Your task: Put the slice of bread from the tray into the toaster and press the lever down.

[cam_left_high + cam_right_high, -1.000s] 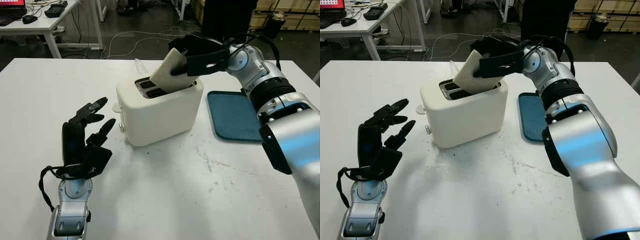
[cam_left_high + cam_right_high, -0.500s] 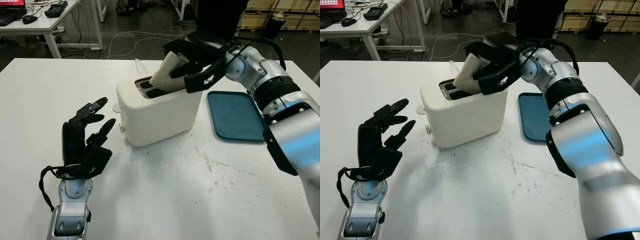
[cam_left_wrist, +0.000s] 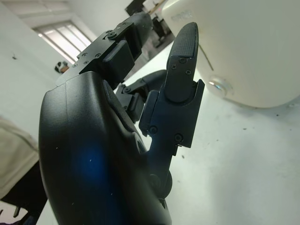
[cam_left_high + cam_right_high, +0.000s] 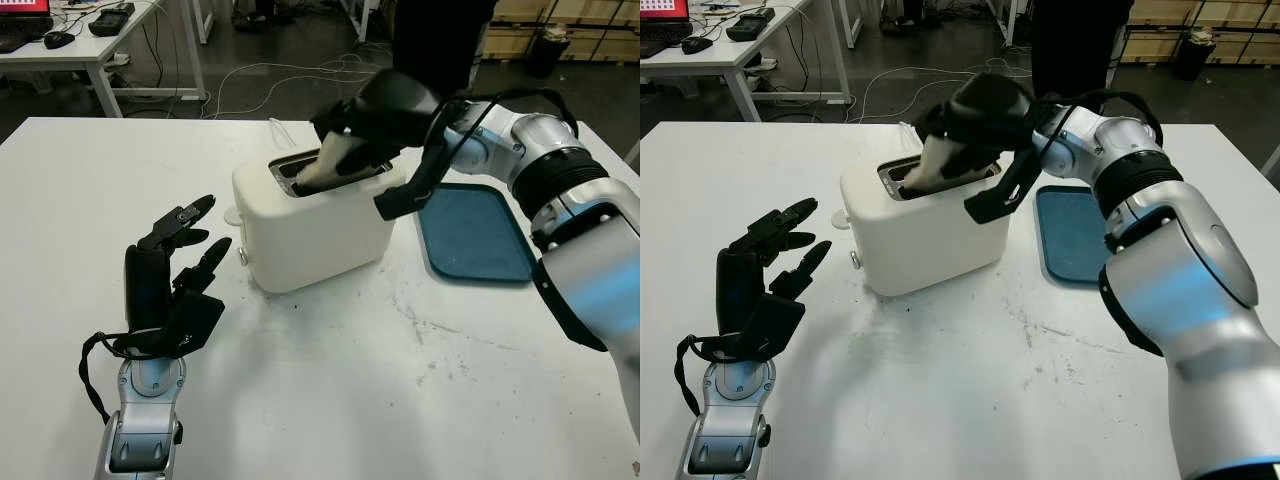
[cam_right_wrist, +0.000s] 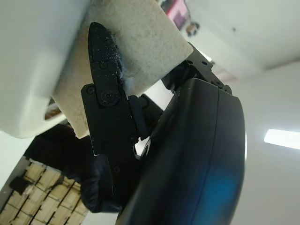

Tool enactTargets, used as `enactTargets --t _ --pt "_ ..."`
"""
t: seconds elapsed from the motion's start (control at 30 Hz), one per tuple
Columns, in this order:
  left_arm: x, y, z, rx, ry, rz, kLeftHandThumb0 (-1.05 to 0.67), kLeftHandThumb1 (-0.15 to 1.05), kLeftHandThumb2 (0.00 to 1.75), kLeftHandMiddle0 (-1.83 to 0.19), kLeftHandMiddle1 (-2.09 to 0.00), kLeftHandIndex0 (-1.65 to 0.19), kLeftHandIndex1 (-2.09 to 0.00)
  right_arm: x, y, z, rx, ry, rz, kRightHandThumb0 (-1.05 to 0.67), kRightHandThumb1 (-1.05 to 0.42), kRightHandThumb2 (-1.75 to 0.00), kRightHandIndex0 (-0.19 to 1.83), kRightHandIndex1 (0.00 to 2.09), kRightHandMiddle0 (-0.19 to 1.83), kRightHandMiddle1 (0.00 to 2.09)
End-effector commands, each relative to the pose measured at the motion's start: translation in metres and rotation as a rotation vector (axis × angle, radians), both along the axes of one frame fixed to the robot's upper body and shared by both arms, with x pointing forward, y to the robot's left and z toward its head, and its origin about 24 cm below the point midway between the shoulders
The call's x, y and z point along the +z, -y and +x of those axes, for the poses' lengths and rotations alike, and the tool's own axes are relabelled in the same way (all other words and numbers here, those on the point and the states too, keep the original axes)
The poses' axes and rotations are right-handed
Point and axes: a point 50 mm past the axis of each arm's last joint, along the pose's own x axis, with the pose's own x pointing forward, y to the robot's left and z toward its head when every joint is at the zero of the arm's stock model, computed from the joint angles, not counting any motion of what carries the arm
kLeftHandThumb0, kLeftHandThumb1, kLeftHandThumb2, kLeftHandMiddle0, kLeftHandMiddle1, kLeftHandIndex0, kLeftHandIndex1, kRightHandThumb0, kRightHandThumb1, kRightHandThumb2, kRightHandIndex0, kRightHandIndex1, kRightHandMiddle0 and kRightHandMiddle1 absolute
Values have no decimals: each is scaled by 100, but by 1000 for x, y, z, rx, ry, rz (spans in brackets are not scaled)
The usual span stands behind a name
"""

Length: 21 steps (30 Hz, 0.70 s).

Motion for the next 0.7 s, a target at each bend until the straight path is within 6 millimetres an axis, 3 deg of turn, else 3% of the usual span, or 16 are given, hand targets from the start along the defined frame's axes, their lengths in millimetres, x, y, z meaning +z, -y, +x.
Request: enactTargets --t 0.0,0.5,0.57,0.6,0.67 --pt "-1 1 0 0 6 -4 -57 92 14 -54 -92 -76 -6 4 -1 0 15 19 -9 -54 -92 -19 111 175 85 175" --pt "1 2 2 -10 15 -11 -55 92 13 -54 -93 -76 -6 10 3 4 -40 -10 22 -57 -92 -15 111 175 82 173" --pt "2 2 2 -12 13 -12 -55 92 13 -54 -93 -76 -6 11 2 5 -59 -48 36 -65 -92 -9 105 175 77 170" --pt "2 2 2 -11 13 -13 -56 92 13 -54 -94 -76 -7 11 2 5 -73 -76 17 -71 -91 -4 80 155 68 139" --pt "2 2 2 -11 12 -11 -57 92 13 -54 -95 -76 -7 13 1 6 -88 -114 -28 -77 -91 -1 60 96 69 69"
